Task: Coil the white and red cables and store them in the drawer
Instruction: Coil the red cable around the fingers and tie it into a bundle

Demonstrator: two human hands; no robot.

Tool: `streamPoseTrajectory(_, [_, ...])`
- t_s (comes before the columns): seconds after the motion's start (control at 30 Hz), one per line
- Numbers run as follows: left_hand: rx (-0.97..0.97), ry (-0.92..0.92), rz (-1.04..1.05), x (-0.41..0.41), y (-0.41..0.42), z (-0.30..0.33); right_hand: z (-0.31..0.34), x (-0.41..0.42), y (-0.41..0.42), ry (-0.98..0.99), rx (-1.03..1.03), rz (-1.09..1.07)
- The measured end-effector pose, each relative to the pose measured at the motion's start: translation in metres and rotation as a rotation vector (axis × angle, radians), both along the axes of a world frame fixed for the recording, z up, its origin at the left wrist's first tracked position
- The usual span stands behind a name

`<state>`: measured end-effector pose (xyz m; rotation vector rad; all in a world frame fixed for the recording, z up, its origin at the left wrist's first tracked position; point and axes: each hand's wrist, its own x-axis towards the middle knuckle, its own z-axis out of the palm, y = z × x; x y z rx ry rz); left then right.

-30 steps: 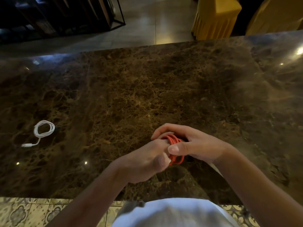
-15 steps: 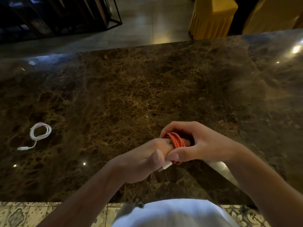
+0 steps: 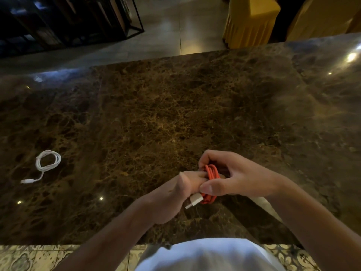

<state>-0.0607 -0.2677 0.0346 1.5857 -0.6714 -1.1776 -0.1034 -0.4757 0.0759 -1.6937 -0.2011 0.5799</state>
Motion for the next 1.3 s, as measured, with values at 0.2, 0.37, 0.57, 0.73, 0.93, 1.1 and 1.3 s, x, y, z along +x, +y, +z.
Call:
streamPoseTrajectory(0.2, [-0.184,0.134,0.122,-0.003,0.000,0.011,-0.014,-0.005,0.015,0.036,0.006,-0.183])
streamPoseTrajectory(0.37, [-0.307,0.255,0.097,0.009,0.000,0.012,-0.002,0.001,-0.002,0.219,0.208,-0.112])
streamPoseTrajectory(0.57, [-0.273,0.100,-0.019,0.015,-0.005,0.020,0.003,0.009,-0.001,0.276,0.292,-0.082])
streamPoseTrajectory(0.73, [-0.343,0.181,-0.035,0.008,-0.002,0.016,-0.004,0.005,0.016,0.332,0.333,-0.061])
streamPoseTrajectory(0.93, [-0.332,0.277,0.109,0.007,-0.003,0.020,-0.004,0.000,0.017,0.172,0.262,-0.070])
streamPoseTrajectory(1.1, [-0.271,0.282,0.232,0.004,-0.004,0.021,-0.011,-0.009,0.017,0.011,0.167,-0.084])
streamPoseTrajectory(1.3, [-0.186,0.296,0.367,0.008,-0.006,0.013,-0.017,-0.015,0.014,-0.205,0.008,-0.171])
